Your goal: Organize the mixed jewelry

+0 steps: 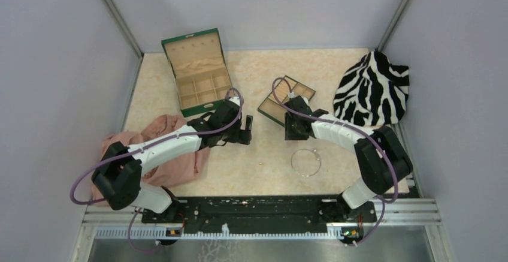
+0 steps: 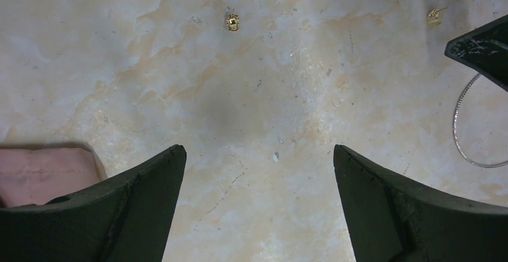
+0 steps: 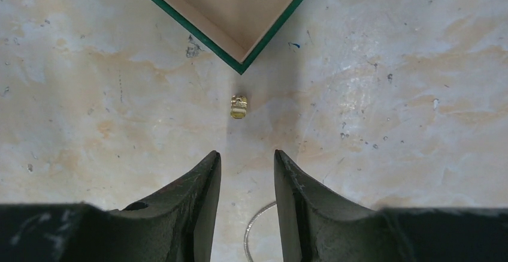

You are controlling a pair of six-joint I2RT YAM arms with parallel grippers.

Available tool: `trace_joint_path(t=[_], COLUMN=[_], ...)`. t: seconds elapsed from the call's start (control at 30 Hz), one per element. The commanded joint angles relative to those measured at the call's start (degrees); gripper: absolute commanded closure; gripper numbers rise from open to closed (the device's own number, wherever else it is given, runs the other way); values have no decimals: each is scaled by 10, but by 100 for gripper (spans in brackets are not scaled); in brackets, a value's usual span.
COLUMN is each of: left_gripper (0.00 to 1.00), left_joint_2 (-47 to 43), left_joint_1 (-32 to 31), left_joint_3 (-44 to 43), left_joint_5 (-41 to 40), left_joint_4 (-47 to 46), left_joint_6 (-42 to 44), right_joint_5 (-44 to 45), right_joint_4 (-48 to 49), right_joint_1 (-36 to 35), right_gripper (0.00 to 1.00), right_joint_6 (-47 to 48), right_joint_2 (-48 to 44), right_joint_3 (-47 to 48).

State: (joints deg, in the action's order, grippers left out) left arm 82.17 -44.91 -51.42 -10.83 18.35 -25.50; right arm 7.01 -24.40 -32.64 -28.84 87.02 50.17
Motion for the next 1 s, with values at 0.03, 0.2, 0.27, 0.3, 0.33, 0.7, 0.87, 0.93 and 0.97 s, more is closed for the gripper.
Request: trace_joint_path(t=[0.03, 0.2, 0.27, 0.3, 0.33, 0.7, 0.87, 0.93, 0.97], left_gripper=[1, 1, 1, 1, 1, 1, 1, 1, 1], left_joint_2=[-4, -7, -8, -8, -9, -8, -4, -4, -4], left_joint_1=[0, 0, 0, 0, 0, 0, -1, -1, 0], left_joint_3=[-14, -12, -10, -8, -8, -5, -6, -6, -6], left_joint_5=[-1, -6, -7, -6, -6, -9, -6, -6, -6], left_joint_4=[0, 1, -1, -2, -2, -4, -6, -6, -6], left_joint_6=[3, 6, 5, 5, 5, 10, 8, 8, 9], right_joint_5=[19, 39, 46, 47, 49, 71, 60, 61, 60], right_joint_4=[33, 39, 39, 40, 41, 22, 22, 23, 22], right_joint_1=[-16, -18, -18, -18, -18, -19, -19, -19, -18], right_gripper=[62, 62, 63, 64, 64, 82, 83, 85, 88], right_joint_6=[-8, -8, -8, -7, -7, -21, -23, -24, -24], right_joint_2=[34, 65, 78, 83, 89, 101, 93, 88, 85], right_joint_3=[42, 53, 59, 62, 66, 76, 75, 76, 75])
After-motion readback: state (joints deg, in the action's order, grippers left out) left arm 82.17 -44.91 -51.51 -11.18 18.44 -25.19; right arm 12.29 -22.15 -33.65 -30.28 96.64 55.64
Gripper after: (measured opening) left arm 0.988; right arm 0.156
